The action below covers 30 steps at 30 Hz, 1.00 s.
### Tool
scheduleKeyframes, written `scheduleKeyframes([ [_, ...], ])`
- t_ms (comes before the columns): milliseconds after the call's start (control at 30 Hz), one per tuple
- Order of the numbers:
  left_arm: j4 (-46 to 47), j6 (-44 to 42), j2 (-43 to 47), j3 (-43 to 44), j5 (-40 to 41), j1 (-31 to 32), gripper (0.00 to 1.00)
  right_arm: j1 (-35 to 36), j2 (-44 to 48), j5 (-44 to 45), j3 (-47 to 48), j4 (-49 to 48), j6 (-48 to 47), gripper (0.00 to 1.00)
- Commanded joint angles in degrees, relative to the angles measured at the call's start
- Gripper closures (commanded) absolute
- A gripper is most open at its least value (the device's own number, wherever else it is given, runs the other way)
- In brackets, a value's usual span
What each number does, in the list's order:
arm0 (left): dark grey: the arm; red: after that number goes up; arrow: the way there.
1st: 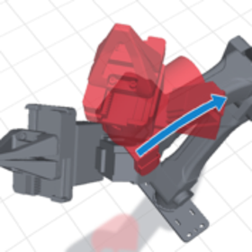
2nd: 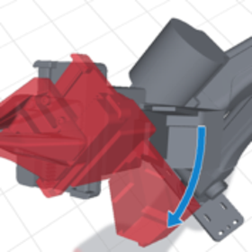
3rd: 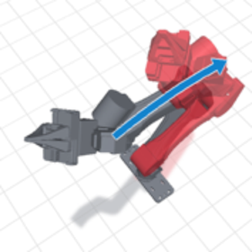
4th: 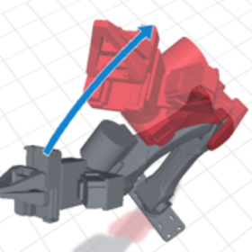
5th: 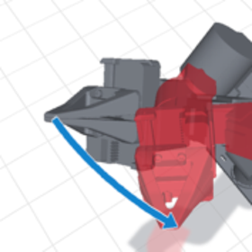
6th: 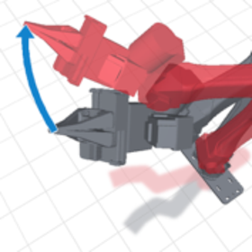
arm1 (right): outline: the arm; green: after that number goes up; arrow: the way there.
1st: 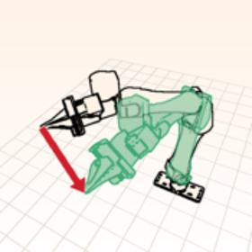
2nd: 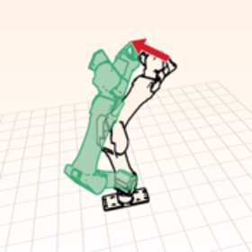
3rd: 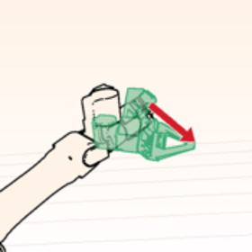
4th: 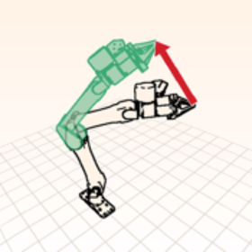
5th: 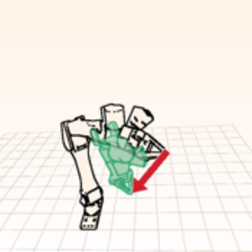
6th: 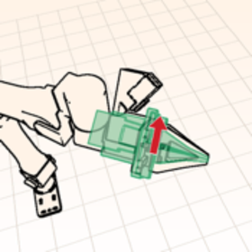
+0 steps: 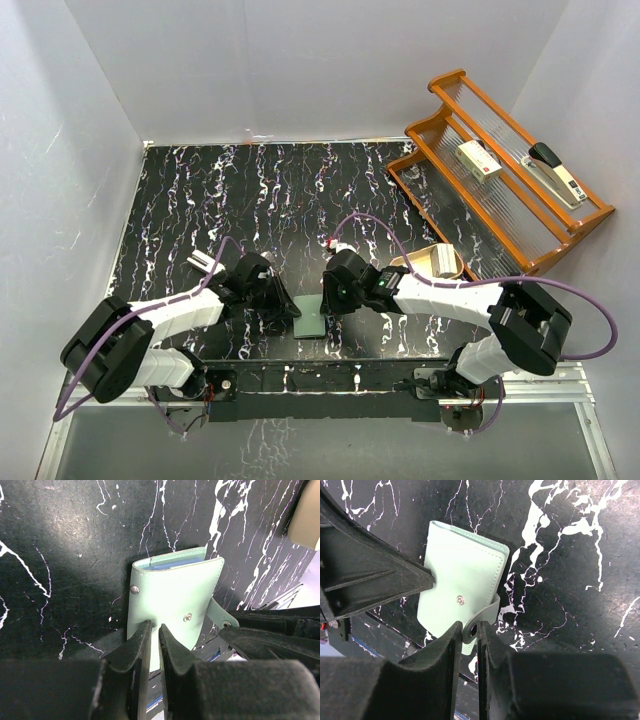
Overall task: Put the credit cards into the card holder
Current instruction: Close the card holder at the center of the board.
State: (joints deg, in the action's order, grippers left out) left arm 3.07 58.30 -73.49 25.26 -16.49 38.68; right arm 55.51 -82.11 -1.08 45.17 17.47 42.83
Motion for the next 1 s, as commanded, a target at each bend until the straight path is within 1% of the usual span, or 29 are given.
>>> scheduleKeyframes([
  [0, -1.75, -0.91, -1.01, 0.8, 0.28, -0.18, 0.88, 0.13, 1.8, -1.64, -0.62, -4.62, 1.56, 0.84],
  [167, -2.01, -0.87, -1.05, 0.59, 0.65, -0.14, 0.89, 0.19, 0.85, -3.24, -1.04, -6.66, 2.37, 0.82],
  [300, -1.93, -0.46, -0.71, 0.12, 0.74, -0.18, 0.89, 0.14, -0.06, -3.74, -0.9, -7.57, 2.5, 0.77],
  [367, -1.83, -0.07, -0.57, -0.17, 0.95, -0.19, 0.89, 0.17, -0.81, -4.12, -0.63, -7.9, 2.52, 0.76],
  [433, -1.64, 0.14, -0.51, -0.38, 0.93, -0.19, 0.89, 0.2, -1.39, -4.43, -0.6, -8.78, 2.72, 0.77],
  [533, -1.77, 0.31, -0.51, -0.4, 0.86, -0.18, 0.89, 0.18, -2.46, -4.79, -0.59, -9.9, 3.16, 0.81],
  [733, -1.91, 0.84, 0.19, -0.61, 0.76, -0.16, 0.89, 0.21, -2.87, -3.35, 0.65, -7.28, 3.06, 0.81],
  [933, -2.51, 0.88, 0.51, -0.34, 0.71, -0.22, 0.89, 0.19, -0.09, -1.87, 1.03, -4.34, 2.83, 0.8],
  [967, -2.66, 0.86, 0.66, -0.26, 0.8, -0.19, 0.89, 0.2, 0.54, -1.52, 0.87, -3.94, 2.9, 0.78],
])
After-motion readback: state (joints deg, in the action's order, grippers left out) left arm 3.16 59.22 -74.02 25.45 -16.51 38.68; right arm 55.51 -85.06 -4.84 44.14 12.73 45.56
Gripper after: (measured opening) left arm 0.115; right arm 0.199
